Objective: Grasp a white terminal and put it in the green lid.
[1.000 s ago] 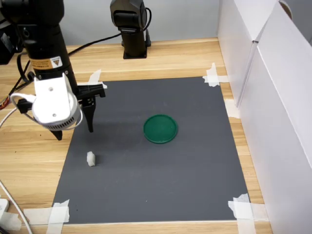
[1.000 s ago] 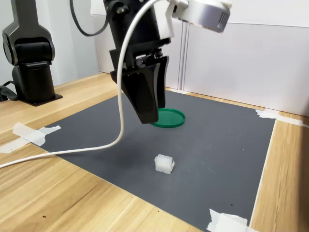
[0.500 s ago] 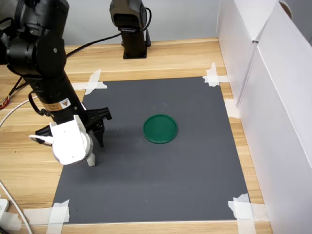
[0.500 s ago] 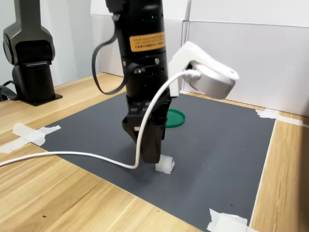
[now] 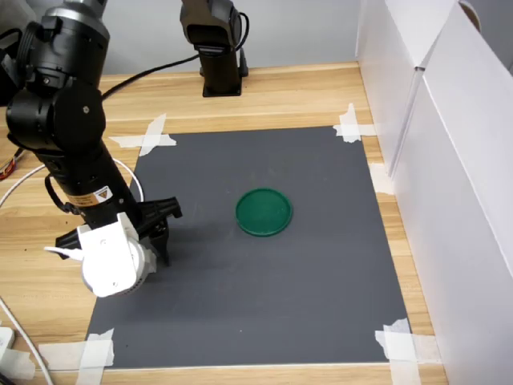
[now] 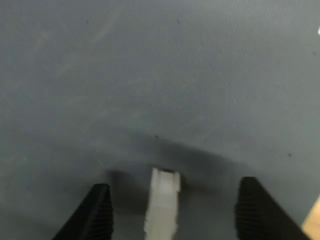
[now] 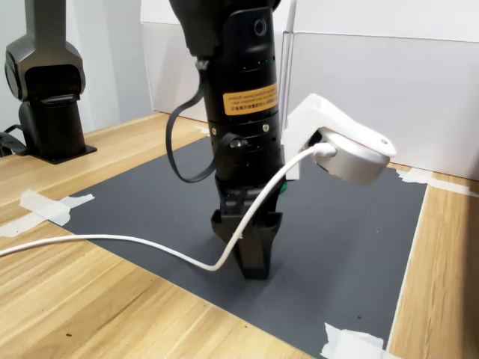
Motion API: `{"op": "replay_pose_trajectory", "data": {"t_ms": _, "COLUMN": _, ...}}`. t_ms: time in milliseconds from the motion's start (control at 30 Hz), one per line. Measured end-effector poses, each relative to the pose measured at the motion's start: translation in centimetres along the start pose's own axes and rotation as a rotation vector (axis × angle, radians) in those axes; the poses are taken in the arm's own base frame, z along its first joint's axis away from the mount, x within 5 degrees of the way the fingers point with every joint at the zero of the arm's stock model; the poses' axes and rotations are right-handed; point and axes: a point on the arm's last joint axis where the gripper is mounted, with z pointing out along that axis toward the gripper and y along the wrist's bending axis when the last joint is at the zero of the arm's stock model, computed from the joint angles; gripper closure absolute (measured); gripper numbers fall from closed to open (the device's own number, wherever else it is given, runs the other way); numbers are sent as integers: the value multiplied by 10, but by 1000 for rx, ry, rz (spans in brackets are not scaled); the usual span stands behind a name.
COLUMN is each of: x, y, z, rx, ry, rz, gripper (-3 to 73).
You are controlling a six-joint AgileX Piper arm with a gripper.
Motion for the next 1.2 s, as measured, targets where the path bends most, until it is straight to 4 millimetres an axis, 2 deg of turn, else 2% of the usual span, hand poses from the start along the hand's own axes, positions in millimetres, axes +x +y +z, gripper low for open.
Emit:
{"op": "replay_pose_trajectory", "data": {"t_ms": 267, "x": 3, "y": 2, "z": 8, "rx": -38, "ry": 38, "rz": 9, "gripper": 356}}
{"op": "replay_pose_trajectory", "data": {"t_ms": 500, "x": 2, "y": 2, "z": 6, "rx": -43, "ry": 42, "rz": 8, "gripper": 600}}
{"op": "replay_pose_trajectory", "data": {"t_ms": 600, "x": -1, "y": 3, "z": -3, "rx": -45, "ry": 24, "rz": 7, "gripper": 603}}
{"op": "replay_pose_trajectory", "data": {"t_ms": 933, "x": -6, "y": 17, "z": -68, "rx": -21, "ry": -70, "rz": -52, "gripper": 603}}
{"op": "replay_pose_trajectory", "data": {"t_ms": 1200, "x": -16, "y": 64, "z": -106, "rx": -50, "ry": -85, "rz": -264, "gripper": 603}}
